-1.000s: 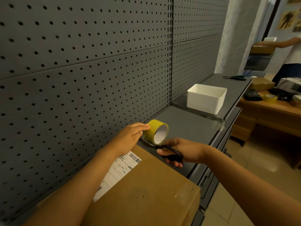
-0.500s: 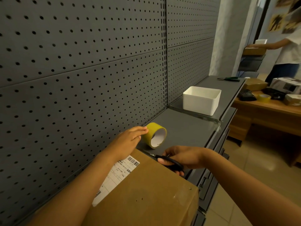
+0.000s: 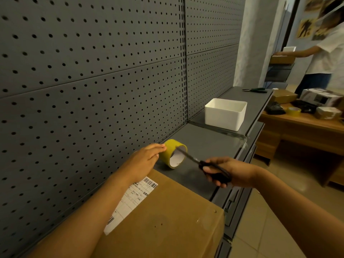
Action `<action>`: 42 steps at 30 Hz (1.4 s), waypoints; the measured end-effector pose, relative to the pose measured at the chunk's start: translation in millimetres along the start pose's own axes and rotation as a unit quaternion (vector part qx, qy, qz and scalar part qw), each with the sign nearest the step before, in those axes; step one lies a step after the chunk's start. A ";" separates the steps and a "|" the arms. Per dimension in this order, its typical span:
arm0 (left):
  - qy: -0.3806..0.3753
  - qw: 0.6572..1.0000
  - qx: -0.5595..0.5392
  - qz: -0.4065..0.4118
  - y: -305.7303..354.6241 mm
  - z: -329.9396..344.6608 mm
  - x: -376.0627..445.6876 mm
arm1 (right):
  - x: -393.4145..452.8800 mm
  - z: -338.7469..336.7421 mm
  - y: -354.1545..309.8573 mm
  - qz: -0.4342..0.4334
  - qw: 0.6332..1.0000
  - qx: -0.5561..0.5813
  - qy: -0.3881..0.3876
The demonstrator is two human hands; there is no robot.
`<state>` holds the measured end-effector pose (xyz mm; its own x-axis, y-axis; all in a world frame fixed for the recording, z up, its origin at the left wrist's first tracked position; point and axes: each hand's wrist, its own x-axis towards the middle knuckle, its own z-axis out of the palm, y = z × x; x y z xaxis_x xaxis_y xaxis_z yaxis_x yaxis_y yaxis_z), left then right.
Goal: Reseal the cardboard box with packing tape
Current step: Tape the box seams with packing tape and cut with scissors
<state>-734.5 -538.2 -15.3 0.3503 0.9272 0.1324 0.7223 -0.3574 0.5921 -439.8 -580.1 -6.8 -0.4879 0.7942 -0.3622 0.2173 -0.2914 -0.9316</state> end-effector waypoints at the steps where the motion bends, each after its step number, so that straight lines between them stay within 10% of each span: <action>1: 0.000 1.000 0.002 0.001 0.7 -0.3 -0.4 | 2.8 -0.7 -0.3 -0.019 0.998 -0.010 0.058; 6: 0.004 0.999 0.032 0.005 4.2 -0.6 -2.3 | 32.2 -4.0 0.6 0.015 0.907 -0.314 0.279; 19: 0.002 0.989 0.148 0.010 14.5 -4.3 -6.3 | 88.1 -27.5 -8.4 0.038 0.783 -0.582 0.216; 26: 0.010 0.968 0.251 0.021 23.9 -7.4 -6.6 | 112.2 2.9 -41.7 -0.233 0.861 -0.419 0.172; 37: 0.260 0.909 0.316 -0.083 41.2 -3.4 -32.1 | 132.6 21.7 -62.0 -0.174 0.887 -0.426 0.043; 42: 0.236 0.906 0.318 -0.148 53.1 -2.9 -63.4 | 128.9 21.8 -69.3 -0.164 0.883 -0.439 0.039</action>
<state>-720.2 -615.7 10.0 -0.0998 0.8841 0.4565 0.9932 0.0612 0.0986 -536.2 -469.2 10.5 -0.5937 0.8037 -0.0413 0.6628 0.4592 -0.5915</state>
